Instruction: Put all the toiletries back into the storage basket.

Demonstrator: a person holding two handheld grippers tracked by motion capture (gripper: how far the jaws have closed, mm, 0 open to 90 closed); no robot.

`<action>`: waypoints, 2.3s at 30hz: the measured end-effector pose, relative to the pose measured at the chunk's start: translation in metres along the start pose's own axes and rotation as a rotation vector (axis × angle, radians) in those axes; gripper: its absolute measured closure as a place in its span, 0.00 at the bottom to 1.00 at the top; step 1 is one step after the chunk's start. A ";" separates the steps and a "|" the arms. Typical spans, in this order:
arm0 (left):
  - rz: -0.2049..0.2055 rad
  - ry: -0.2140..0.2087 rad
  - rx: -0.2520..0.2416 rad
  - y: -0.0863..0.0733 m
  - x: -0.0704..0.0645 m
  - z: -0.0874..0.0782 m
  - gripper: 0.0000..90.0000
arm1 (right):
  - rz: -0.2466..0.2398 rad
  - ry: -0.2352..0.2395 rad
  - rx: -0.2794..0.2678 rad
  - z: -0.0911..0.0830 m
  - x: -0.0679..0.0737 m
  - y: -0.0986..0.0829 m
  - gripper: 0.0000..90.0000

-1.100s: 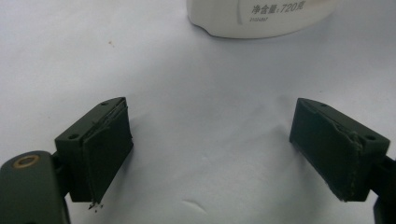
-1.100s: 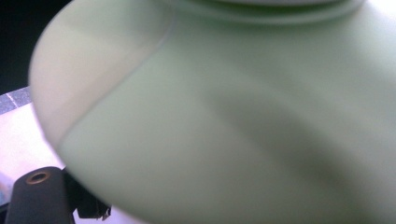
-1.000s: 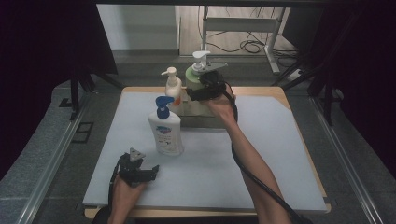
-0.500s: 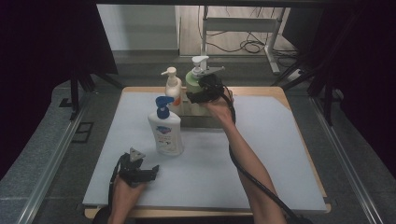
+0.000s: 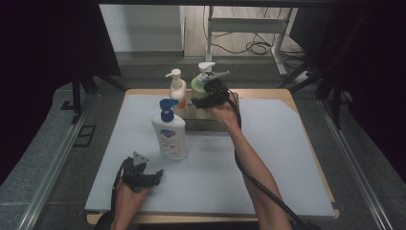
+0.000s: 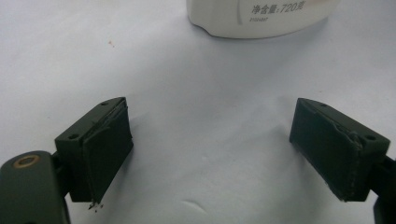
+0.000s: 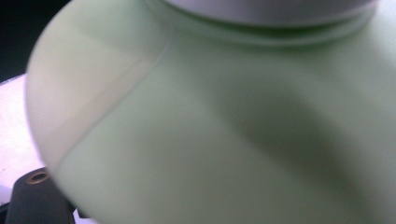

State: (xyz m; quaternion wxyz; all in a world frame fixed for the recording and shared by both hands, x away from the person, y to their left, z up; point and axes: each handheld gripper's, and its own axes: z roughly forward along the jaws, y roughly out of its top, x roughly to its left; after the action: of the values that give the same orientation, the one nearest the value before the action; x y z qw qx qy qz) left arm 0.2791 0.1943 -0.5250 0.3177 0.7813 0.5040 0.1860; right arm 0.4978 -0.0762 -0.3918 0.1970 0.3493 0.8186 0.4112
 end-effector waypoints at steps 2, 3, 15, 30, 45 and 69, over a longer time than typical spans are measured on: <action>0.000 0.000 -0.001 0.000 0.000 0.000 0.14 | 0.007 0.003 0.010 0.002 0.000 -0.002 0.14; 0.000 0.000 -0.001 0.000 0.000 0.000 0.14 | 0.007 0.003 0.013 0.003 -0.001 -0.003 0.14; 0.000 0.000 0.000 0.000 0.000 0.000 0.14 | 0.024 0.015 0.061 0.016 -0.003 -0.014 0.14; 0.001 0.001 0.000 0.000 0.000 0.000 0.14 | 0.032 0.033 0.088 0.024 -0.005 -0.016 0.13; 0.006 0.001 0.002 0.000 0.000 0.000 0.14 | 0.001 0.076 0.054 0.011 -0.009 -0.023 0.00; 0.002 0.002 -0.001 0.000 0.000 0.000 0.14 | 0.065 0.015 0.137 -0.019 -0.034 -0.070 0.65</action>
State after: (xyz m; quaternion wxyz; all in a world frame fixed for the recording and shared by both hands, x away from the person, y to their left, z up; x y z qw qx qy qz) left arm 0.2791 0.1942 -0.5250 0.3175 0.7815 0.5033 0.1875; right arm 0.4806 -0.1407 -0.4356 0.1534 0.3852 0.8345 0.3630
